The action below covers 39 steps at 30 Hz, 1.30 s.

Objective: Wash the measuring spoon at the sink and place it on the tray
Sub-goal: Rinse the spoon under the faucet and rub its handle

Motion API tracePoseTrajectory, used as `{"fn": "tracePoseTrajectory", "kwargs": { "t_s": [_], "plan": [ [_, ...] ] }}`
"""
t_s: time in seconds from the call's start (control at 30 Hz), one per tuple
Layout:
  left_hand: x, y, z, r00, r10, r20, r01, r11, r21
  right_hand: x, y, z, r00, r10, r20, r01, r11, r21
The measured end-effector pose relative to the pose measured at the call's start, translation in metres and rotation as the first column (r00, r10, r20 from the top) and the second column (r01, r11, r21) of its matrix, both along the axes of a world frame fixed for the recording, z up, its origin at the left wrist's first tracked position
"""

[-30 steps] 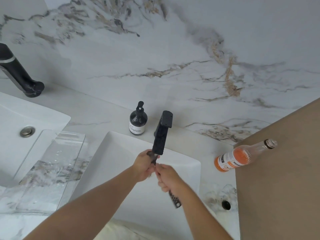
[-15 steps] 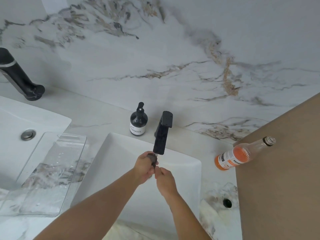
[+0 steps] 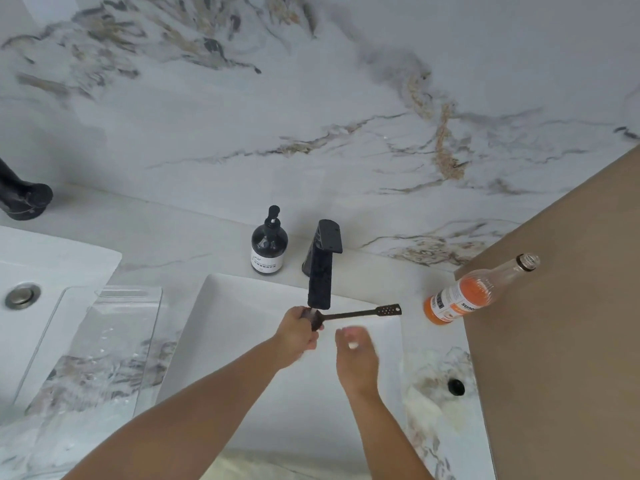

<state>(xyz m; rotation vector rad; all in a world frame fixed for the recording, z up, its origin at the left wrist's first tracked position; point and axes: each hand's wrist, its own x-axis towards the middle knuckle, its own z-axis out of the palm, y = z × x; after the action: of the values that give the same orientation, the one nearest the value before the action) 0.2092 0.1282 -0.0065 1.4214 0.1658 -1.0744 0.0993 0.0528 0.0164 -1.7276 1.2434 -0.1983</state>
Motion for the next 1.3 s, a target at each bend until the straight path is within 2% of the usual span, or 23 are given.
{"fn": "tracePoseTrajectory", "kwargs": {
  "t_s": [0.03,0.07,0.1,0.17,0.23,0.27,0.33,0.37,0.47,0.5,0.53,0.57,0.6,0.63,0.67,0.73,0.83,0.97,1.07,1.13,1.23,1.3],
  "plan": [
    [-0.002,0.001,-0.001,0.999,0.023,-0.025,-0.024,0.999,-0.032,0.005,0.007,0.002,0.995,-0.096,-0.008,0.091,0.906,0.413],
    [-0.004,0.003,-0.001,0.997,0.046,-0.062,-0.050,0.997,-0.065,0.008,0.012,0.004,0.992,-0.128,-0.015,0.107,0.754,0.648],
    [-0.007,0.004,-0.001,0.995,0.055,-0.080,-0.061,0.995,-0.074,0.011,0.015,0.004,0.992,-0.124,0.029,0.062,0.671,0.739],
    [-0.014,0.006,-0.004,1.000,0.027,-0.011,-0.027,0.999,-0.026,0.023,0.018,0.001,0.988,-0.107,0.113,-0.001,0.723,0.691],
    [-0.017,0.010,-0.006,0.980,-0.092,0.179,0.077,0.993,0.088,0.038,0.017,0.002,0.985,-0.117,0.124,0.022,0.807,0.590],
    [-0.015,0.012,-0.006,0.936,-0.191,0.295,0.143,0.974,0.177,0.044,0.014,0.002,0.987,-0.105,0.121,0.021,0.833,0.553],
    [-0.002,0.015,-0.006,0.790,-0.394,0.470,0.243,0.904,0.351,0.051,0.007,0.001,0.990,-0.046,0.133,-0.031,0.849,0.527],
    [0.005,0.018,-0.003,0.719,-0.478,0.504,0.285,0.865,0.414,0.053,0.003,0.001,0.992,0.000,0.129,-0.066,0.856,0.513],
    [0.024,0.021,0.005,0.476,-0.722,0.502,0.408,0.687,0.602,0.052,-0.009,0.000,0.984,0.139,0.116,-0.178,0.861,0.477],
    [0.028,0.021,0.009,0.432,-0.764,0.480,0.448,0.643,0.621,0.053,-0.013,0.001,0.980,0.152,0.131,-0.196,0.858,0.475],
    [0.031,0.020,0.012,0.449,-0.765,0.463,0.473,0.643,0.603,0.054,-0.016,0.002,0.977,0.136,0.162,-0.199,0.854,0.480],
    [0.033,0.018,0.015,0.552,-0.710,0.437,0.484,0.700,0.526,0.055,-0.017,0.002,0.974,0.088,0.207,-0.184,0.843,0.505],
    [0.033,0.015,0.017,0.704,-0.602,0.376,0.458,0.790,0.407,0.056,-0.018,0.003,0.966,0.011,0.258,-0.156,0.820,0.551],
    [0.032,0.012,0.017,0.833,-0.470,0.292,0.393,0.874,0.286,0.058,-0.017,0.001,0.954,-0.074,0.290,-0.119,0.797,0.592],
    [0.029,0.009,0.017,0.914,-0.346,0.211,0.312,0.933,0.179,0.060,-0.014,-0.001,0.941,-0.154,0.302,-0.073,0.779,0.623],
    [0.017,0.003,0.012,0.984,-0.158,0.087,0.154,0.987,0.051,0.063,0.000,-0.007,0.920,-0.270,0.284,0.005,0.733,0.680],
    [0.002,0.001,0.006,1.000,0.005,-0.026,-0.005,1.000,-0.011,0.061,0.015,-0.016,0.890,-0.357,0.283,0.020,0.652,0.758],
    [-0.006,0.005,0.005,0.998,-0.044,0.034,0.045,0.999,-0.014,0.047,0.009,-0.027,0.883,-0.338,0.324,-0.066,0.595,0.801],
    [-0.008,0.008,0.009,0.979,-0.163,0.120,0.159,0.986,0.041,0.041,-0.003,-0.032,0.918,-0.179,0.355,-0.164,0.644,0.748],
    [-0.004,0.014,0.014,0.976,-0.203,0.083,0.202,0.979,0.026,0.040,-0.012,-0.031,0.926,-0.041,0.375,-0.246,0.687,0.684],
    [-0.004,0.025,0.022,0.977,-0.207,-0.058,0.202,0.975,-0.088,0.037,-0.024,-0.029,0.917,0.063,0.393,-0.348,0.609,0.713],
    [-0.009,0.033,0.023,0.980,-0.140,-0.145,0.118,0.982,-0.150,0.035,-0.026,-0.027,0.912,0.072,0.403,-0.376,0.538,0.755]
  ]
}}
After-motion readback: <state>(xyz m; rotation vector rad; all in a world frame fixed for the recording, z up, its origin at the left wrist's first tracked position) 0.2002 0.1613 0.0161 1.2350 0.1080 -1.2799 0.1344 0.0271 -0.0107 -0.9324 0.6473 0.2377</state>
